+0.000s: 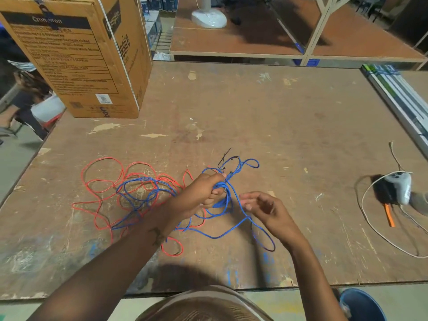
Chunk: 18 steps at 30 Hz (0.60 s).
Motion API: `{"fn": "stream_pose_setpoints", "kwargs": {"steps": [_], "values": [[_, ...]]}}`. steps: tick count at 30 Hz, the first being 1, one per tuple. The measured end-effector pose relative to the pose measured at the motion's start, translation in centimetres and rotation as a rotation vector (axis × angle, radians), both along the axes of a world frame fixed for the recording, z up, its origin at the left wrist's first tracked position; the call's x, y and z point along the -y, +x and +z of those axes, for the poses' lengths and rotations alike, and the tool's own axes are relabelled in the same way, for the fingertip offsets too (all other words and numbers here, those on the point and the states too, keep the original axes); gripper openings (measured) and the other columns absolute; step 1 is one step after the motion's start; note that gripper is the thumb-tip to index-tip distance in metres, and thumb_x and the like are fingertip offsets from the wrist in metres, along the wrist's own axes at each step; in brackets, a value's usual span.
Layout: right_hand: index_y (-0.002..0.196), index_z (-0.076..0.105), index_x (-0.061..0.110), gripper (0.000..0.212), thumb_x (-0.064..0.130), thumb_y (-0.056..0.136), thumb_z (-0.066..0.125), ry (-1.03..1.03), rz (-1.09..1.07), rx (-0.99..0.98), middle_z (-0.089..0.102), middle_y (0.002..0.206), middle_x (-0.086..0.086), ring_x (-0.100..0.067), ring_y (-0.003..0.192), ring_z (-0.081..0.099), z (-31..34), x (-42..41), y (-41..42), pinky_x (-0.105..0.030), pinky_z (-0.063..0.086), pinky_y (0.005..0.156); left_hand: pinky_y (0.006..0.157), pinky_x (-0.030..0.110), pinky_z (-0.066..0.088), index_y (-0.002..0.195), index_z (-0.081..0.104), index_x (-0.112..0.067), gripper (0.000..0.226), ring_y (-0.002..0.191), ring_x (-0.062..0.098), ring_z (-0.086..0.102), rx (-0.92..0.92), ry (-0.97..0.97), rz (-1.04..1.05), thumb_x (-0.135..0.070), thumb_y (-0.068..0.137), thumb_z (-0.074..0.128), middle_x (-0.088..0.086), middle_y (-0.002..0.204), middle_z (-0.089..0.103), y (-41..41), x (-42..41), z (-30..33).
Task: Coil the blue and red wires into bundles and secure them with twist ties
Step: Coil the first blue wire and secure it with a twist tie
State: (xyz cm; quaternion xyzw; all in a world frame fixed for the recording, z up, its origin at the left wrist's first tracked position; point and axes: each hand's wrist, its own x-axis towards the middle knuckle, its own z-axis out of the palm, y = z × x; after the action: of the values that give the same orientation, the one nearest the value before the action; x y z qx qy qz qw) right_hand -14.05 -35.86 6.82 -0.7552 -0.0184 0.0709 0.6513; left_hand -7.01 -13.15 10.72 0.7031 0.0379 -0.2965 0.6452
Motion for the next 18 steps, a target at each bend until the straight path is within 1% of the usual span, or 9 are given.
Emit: {"fn": "stream_pose_setpoints", "kwargs": {"steps": [3, 6, 8, 10, 11, 12, 13, 15, 18], "values": [[0.123, 0.070, 0.021, 0.042, -0.004, 0.099, 0.047, -0.191, -0.253, 0.237, 0.075, 0.122, 0.003, -0.021, 0.111, 0.072, 1.6, -1.6, -0.9, -0.035, 0.054, 0.101, 0.049, 0.027, 0.008, 0.058, 0.037, -0.019, 0.057, 0.031, 0.011, 0.016, 0.047, 0.251, -0.037, -0.038, 0.111, 0.047, -0.004, 0.039, 0.027, -0.3, 0.9, -0.5], [0.134, 0.064, 0.031, 0.049, -0.004, 0.101, 0.055, -0.252, -0.067, 0.263, 0.066, 0.131, 0.012, -0.015, 0.112, 0.070, 3.4, -3.9, -1.6, -0.027, 0.055, 0.098, 0.045, 0.025, 0.013, 0.049, 0.045, -0.018, 0.064, 0.031, 0.011, 0.021, 0.055, 0.337, -0.159, -0.034, 0.110, 0.049, -0.005, 0.039, 0.031, -0.8, 1.4, -0.1], [0.146, 0.055, 0.036, 0.063, -0.003, 0.096, 0.061, -0.331, 0.051, 0.235, 0.053, 0.136, 0.009, -0.010, 0.118, 0.066, 3.3, -4.9, -1.5, -0.025, 0.052, 0.104, 0.039, 0.023, 0.015, 0.057, 0.049, -0.018, 0.054, 0.034, 0.012, 0.026, 0.080, 0.420, -0.254, -0.034, 0.109, 0.051, -0.009, 0.037, 0.032, -0.9, 1.2, 0.2], [0.151, 0.053, 0.034, 0.077, -0.011, 0.089, 0.058, -0.347, 0.152, 0.239, 0.050, 0.142, 0.007, -0.013, 0.131, 0.059, 2.9, -4.9, -1.2, -0.025, 0.047, 0.112, 0.042, 0.022, 0.017, 0.075, 0.064, -0.019, 0.033, 0.038, 0.014, 0.026, 0.052, 0.408, -0.333, -0.037, 0.100, 0.055, -0.005, 0.046, 0.036, -0.6, 0.3, 0.5], [0.152, 0.053, 0.030, 0.082, -0.014, 0.083, 0.054, -0.367, 0.208, 0.255, 0.051, 0.145, 0.007, -0.014, 0.135, 0.056, 2.5, -4.8, -1.0, -0.027, 0.044, 0.115, 0.044, 0.023, 0.016, 0.074, 0.067, -0.023, 0.029, 0.039, 0.015, 0.023, 0.031, 0.382, -0.383, -0.038, 0.095, 0.056, -0.002, 0.050, 0.037, -0.5, -0.3, 0.7], [0.153, 0.053, 0.027, 0.085, -0.016, 0.079, 0.052, -0.400, 0.260, 0.261, 0.054, 0.146, 0.007, -0.014, 0.137, 0.054, 2.3, -4.6, -0.9, -0.028, 0.043, 0.117, 0.046, 0.025, 0.016, 0.063, 0.064, -0.025, 0.035, 0.040, 0.015, 0.021, 0.028, 0.381, -0.446, -0.038, 0.094, 0.056, -0.001, 0.051, 0.036, -0.3, -0.9, 1.0], [0.152, 0.054, 0.024, 0.085, -0.015, 0.077, 0.052, -0.427, 0.291, 0.258, 0.057, 0.145, 0.007, -0.012, 0.135, 0.055, 2.1, -4.3, -0.7, -0.028, 0.043, 0.116, 0.048, 0.027, 0.016, 0.052, 0.057, -0.025, 0.048, 0.042, 0.015, 0.020, 0.031, 0.400, -0.509, -0.037, 0.099, 0.057, -0.002, 0.050, 0.035, 0.0, -1.4, 1.4], [0.144, 0.059, 0.021, 0.074, -0.013, 0.078, 0.061, -0.451, 0.316, 0.283, 0.062, 0.137, 0.005, -0.011, 0.129, 0.058, 1.8, -4.0, -0.2, -0.029, 0.045, 0.112, 0.049, 0.029, 0.016, 0.046, 0.046, -0.024, 0.064, 0.043, 0.017, 0.019, 0.044, 0.377, -0.632, -0.039, 0.107, 0.054, 0.000, 0.051, 0.031, 0.1, -2.0, 1.9], [0.120, 0.068, 0.018, 0.036, 0.009, 0.088, 0.082, -0.454, 0.257, 0.407, 0.068, 0.119, 0.011, -0.010, 0.113, 0.063, 1.4, -4.8, -0.1, -0.034, 0.050, 0.100, 0.046, 0.028, 0.012, 0.047, 0.046, -0.024, 0.067, 0.039, 0.012, 0.018, 0.000, 0.230, -0.688, -0.038, 0.112, 0.047, -0.001, 0.049, 0.031, -0.1, -2.5, 2.2]]}}
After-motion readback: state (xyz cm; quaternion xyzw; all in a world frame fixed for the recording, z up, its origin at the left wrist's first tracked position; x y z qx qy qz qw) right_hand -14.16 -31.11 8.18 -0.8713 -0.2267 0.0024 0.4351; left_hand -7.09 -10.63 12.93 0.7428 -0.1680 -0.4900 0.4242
